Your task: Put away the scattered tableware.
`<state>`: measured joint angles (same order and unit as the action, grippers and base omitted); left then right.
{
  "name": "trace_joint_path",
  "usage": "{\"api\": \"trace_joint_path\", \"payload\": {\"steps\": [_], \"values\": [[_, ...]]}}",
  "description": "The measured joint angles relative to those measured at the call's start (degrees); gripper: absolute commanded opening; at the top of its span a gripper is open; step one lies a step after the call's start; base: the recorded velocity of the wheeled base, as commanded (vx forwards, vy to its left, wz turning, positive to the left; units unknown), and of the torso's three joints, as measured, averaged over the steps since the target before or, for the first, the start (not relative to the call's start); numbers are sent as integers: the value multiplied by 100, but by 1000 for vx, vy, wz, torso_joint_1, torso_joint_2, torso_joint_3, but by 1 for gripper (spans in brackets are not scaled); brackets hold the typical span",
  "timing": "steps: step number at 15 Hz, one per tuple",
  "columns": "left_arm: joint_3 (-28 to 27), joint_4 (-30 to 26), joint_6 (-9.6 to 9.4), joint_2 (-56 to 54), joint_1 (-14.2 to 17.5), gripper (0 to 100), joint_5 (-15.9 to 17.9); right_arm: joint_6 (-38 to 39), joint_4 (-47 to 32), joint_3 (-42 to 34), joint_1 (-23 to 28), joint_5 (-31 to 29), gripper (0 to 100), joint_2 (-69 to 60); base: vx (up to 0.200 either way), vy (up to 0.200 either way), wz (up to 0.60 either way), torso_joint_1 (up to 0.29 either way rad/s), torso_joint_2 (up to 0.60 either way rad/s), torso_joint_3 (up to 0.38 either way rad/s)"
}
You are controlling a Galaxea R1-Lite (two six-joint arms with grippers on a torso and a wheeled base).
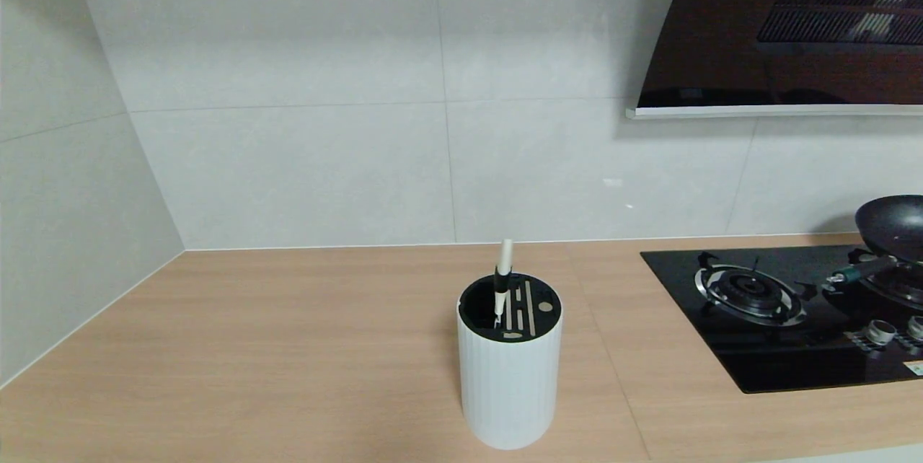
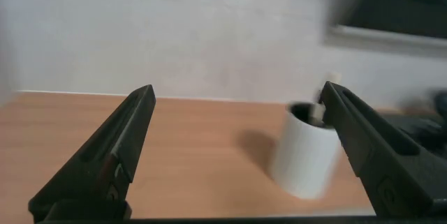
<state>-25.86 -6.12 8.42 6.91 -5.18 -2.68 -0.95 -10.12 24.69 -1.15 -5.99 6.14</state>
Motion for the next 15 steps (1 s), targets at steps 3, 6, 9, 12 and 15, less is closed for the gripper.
{"api": "trace_joint_path", "payload": {"steps": [3, 6, 9, 12, 15], "values": [[310, -9, -433, -450, 436, 100, 116, -35, 308, -538, 155, -41, 100, -358, 0, 0, 0, 0, 0, 0], [1269, 128, -731, -647, 523, 100, 69, -55, 1030, -1465, 156, 200, 100, -522, 0, 0, 0, 0, 0, 0], [2228, 808, -935, -691, 534, 100, 268, -55, 1619, -2289, 145, 495, 100, -590, 0, 0, 0, 0, 0, 0], [2539, 583, -1041, -701, 525, 100, 478, -261, 1197, -2431, 139, 877, 100, -610, 0, 0, 0, 0, 0, 0], [2572, 585, -1034, -701, 507, 100, 544, -397, 1056, -2447, 141, 744, 100, -614, 0, 0, 0, 0, 0, 0]]}}
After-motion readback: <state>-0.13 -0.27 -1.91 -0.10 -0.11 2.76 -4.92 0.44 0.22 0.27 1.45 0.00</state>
